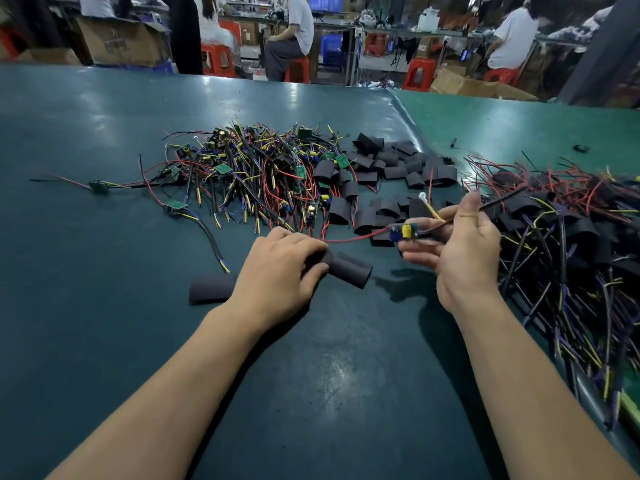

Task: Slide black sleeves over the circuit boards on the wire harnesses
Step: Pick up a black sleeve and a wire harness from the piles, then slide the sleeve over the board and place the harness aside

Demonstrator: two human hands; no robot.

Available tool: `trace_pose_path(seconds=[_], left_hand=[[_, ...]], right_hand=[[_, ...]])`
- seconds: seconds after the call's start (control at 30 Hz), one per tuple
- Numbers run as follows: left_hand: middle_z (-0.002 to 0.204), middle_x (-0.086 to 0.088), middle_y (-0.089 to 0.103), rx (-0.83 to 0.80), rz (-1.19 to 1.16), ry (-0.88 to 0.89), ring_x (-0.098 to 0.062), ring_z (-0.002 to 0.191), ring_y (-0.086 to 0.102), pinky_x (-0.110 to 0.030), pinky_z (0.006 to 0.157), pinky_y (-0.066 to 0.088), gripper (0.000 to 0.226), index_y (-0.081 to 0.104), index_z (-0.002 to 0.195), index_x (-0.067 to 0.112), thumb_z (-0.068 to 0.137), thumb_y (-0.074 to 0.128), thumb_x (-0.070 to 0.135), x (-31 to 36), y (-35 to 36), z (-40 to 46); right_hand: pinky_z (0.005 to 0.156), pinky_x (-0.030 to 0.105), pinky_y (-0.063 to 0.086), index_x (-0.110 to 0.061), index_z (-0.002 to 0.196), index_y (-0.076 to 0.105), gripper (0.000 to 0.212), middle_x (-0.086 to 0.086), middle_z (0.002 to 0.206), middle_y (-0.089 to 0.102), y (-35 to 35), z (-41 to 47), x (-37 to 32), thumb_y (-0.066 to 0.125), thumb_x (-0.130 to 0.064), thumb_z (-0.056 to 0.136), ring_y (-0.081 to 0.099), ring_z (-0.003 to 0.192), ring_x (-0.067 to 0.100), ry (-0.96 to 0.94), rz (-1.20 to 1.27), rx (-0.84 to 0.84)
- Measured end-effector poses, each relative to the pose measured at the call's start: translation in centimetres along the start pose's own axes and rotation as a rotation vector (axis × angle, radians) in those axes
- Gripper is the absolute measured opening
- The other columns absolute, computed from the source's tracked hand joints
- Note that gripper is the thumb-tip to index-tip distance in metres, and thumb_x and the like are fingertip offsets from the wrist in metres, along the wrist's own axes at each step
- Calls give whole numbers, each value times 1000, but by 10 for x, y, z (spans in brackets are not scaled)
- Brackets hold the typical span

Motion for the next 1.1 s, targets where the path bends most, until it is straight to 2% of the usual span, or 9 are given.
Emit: trace_pose_path(seconds=[0.1,0.2,0.27,0.4,0.53,0.63,0.77,0.97,1.1], left_hand=[[103,5,70,39,-70,-67,-23,102,52,-40,90,40,26,69,113,23,88,69,30,-5,-3,1],[100,4,70,86,-172,-134,-22,99,54,-32,87,39,23,70,109,23,86,71,25,-7,-5,1],[103,3,70,103,-146,-155,-23,101,55,-34,89,41,23,71,108,23,85,71,26,-8,-6,0],[119,2,66,137,-94,30,-28,113,52,-44,98,41,25,74,106,18,81,73,20,1,-11,2],[135,4,59,-126,-120,262,-21,129,46,-40,109,33,41,63,130,18,90,60,27,22,6,-4],[130,11,62,-143,-119,235,-16,126,47,-40,105,32,33,66,125,26,93,63,33,20,9,-4],[104,10,68,-81,-149,209,-19,106,50,-43,94,38,24,73,103,23,85,73,40,16,0,-2],[109,-5,65,-61,-215,111,-24,103,54,-35,97,40,46,65,124,11,84,75,31,8,-1,1],[105,-7,58,61,-313,-7,-22,102,55,-27,93,41,33,68,120,8,90,69,22,-2,-9,3]], right_hand=[[38,26,50,-15,91,41,35,6,70,72,2,-1,2,43,-49,100,64,44,25,43,-29,-57],[46,26,52,-16,96,43,33,5,77,64,7,-3,6,73,-27,86,64,52,18,36,-113,-123],[51,22,48,-19,98,46,37,3,78,59,8,-5,7,78,-13,81,59,54,11,-21,-213,-150],[64,26,52,-19,99,57,29,0,82,61,5,-2,1,73,-1,84,60,69,14,-91,-199,-127],[72,32,53,-14,86,58,23,4,80,62,5,-1,4,64,9,87,61,70,19,-20,-122,-113],[64,27,56,-16,86,44,30,4,79,60,9,-3,9,72,-5,86,65,64,18,57,-47,-145],[52,23,49,-17,80,45,31,2,71,63,6,-3,7,74,-7,85,61,54,14,-48,-230,-104],[60,23,55,-14,94,54,25,7,82,67,5,-1,5,66,6,87,66,61,14,-45,-124,-110],[69,26,55,-12,99,62,25,6,88,73,3,0,3,64,9,87,67,71,14,-41,-75,-125]])
Point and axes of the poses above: each hand's wrist, its own z-axis towards the middle knuckle, its own y-axis out of the palm, x = y × z, the point moved 4 cm from there along z, towards the middle knuckle
